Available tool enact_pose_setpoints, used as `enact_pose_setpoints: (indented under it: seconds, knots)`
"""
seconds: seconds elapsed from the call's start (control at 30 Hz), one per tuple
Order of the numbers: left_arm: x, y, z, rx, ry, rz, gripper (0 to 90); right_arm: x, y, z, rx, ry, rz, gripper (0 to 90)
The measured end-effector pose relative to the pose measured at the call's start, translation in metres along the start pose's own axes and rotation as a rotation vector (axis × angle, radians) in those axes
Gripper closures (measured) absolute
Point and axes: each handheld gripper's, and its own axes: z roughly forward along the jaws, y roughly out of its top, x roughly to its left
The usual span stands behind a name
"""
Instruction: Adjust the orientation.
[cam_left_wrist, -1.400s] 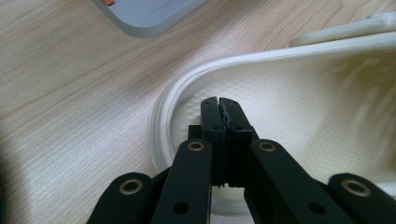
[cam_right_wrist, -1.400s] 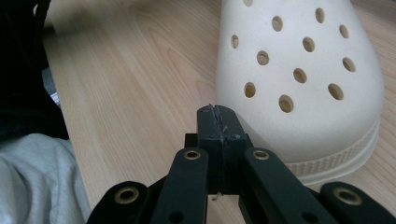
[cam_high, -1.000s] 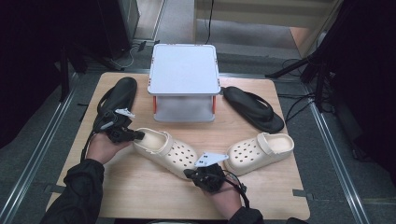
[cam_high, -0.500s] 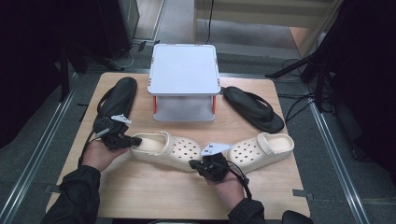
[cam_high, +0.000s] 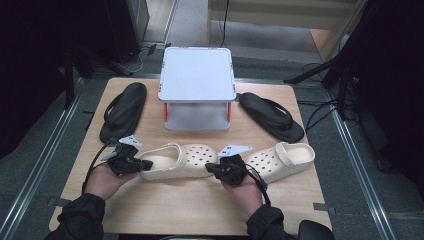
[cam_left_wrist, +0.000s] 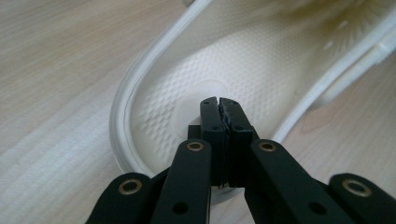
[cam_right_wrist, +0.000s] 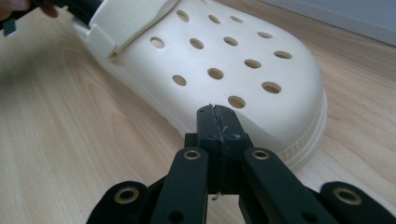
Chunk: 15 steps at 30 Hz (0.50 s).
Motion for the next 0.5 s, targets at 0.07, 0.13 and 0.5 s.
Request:
enact_pose_setpoints:
  seconds: [0.07, 0.13, 0.5]
  knots:
    - [-0.002, -0.002, 0.000, 0.000, -0.012, -0.007, 89.6, -0.003, 0.002, 0.001, -0.005, -0.010, 0.003, 90.0]
    - [-0.003, -0.004, 0.000, 0.006, -0.037, -0.015, 89.6, -0.006, 0.003, 0.002, -0.009, -0.015, 0.008, 90.0]
    - [-0.016, -0.006, 0.001, 0.020, -0.056, 0.012, 88.4, -0.020, 0.016, 0.014, -0.031, -0.047, 0.007, 90.0]
